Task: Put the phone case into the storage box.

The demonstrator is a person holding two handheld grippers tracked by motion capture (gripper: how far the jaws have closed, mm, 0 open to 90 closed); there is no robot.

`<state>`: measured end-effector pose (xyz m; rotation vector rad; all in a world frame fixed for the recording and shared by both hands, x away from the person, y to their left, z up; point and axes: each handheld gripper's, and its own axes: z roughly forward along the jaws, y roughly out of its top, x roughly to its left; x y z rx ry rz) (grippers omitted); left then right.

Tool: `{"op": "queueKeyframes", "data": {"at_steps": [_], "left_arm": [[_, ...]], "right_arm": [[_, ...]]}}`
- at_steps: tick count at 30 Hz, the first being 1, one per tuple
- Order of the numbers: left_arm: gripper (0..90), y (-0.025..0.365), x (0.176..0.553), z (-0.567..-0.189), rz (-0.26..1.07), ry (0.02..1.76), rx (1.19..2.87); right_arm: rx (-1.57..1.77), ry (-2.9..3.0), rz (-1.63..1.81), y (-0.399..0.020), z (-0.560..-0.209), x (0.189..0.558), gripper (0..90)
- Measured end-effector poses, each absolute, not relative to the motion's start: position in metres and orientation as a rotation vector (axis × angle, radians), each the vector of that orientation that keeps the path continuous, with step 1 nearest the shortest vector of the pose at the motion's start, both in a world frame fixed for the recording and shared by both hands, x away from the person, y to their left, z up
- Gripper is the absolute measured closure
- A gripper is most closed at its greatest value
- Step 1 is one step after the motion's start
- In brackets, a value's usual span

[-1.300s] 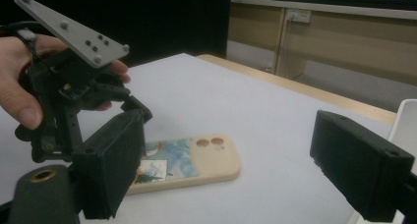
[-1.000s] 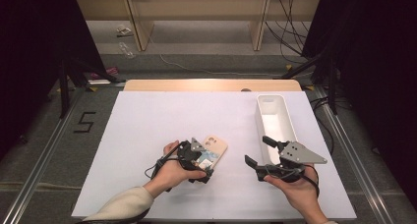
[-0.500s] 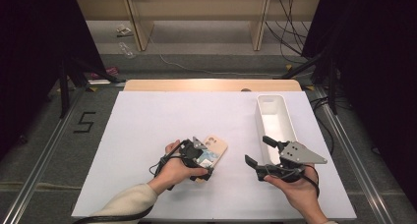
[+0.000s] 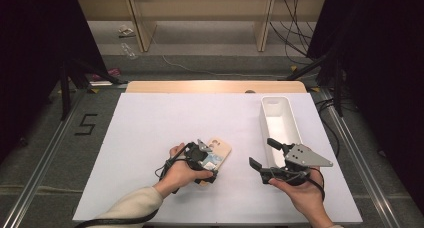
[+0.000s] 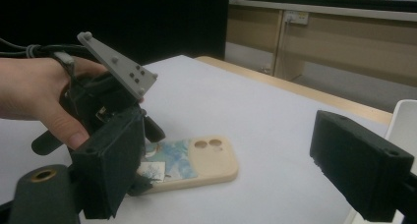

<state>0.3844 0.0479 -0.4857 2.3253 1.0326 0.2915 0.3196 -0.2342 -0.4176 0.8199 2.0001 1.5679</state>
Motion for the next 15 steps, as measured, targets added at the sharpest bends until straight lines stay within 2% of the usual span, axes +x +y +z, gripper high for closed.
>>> {"op": "queueKeyframes", "data": {"at_steps": [15], "left_arm": [[4.5, 0.0438, 0.3872, -0.4883, 0.288, 1.054, 2.336]], "right_arm": [[0.820, 2.004, 1.571, -0.2341, -0.4180, 0.3197, 14.8]]}}
